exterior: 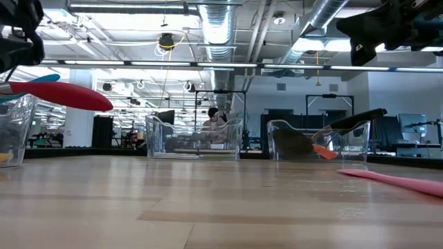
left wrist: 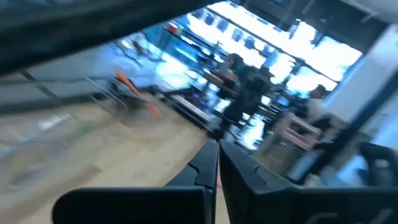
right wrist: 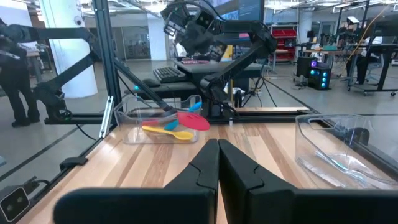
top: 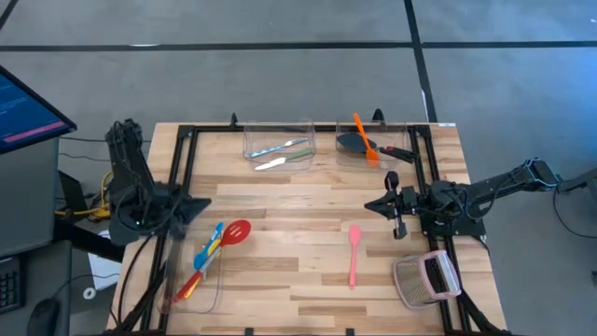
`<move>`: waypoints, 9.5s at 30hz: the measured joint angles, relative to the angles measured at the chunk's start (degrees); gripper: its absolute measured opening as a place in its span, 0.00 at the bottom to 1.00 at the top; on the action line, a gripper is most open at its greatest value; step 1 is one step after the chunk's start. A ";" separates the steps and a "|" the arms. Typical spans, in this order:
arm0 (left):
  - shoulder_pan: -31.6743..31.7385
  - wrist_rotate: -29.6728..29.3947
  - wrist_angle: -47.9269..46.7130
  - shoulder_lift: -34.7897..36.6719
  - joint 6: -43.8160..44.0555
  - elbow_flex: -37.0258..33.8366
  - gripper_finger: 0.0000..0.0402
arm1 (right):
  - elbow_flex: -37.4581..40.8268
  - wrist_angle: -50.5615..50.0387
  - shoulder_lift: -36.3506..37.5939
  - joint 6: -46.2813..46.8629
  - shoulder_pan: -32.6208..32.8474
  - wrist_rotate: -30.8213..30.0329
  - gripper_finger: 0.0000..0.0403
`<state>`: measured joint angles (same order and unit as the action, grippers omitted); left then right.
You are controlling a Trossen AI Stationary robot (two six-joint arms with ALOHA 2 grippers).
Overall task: Pick & Place Kitchen Items
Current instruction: Put the pink spatula into the top right transparent bin
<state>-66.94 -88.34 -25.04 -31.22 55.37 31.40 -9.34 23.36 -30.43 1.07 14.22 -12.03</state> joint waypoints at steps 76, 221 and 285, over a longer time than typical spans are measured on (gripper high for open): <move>72.11 96.08 58.32 -41.25 -56.43 -1.18 0.01 | -38.73 -63.79 -25.48 30.67 -10.25 7.52 0.00; 61.13 85.31 59.46 -97.56 -9.77 38.91 0.18 | -12.94 -27.61 -47.94 24.34 -13.81 29.09 0.00; 61.89 94.28 54.21 -98.71 -19.43 42.92 0.25 | -13.55 -19.62 -48.07 29.48 -9.35 22.99 0.00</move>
<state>-5.05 5.94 29.17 -129.93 35.94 74.32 -22.89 3.74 -78.50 30.55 4.86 10.96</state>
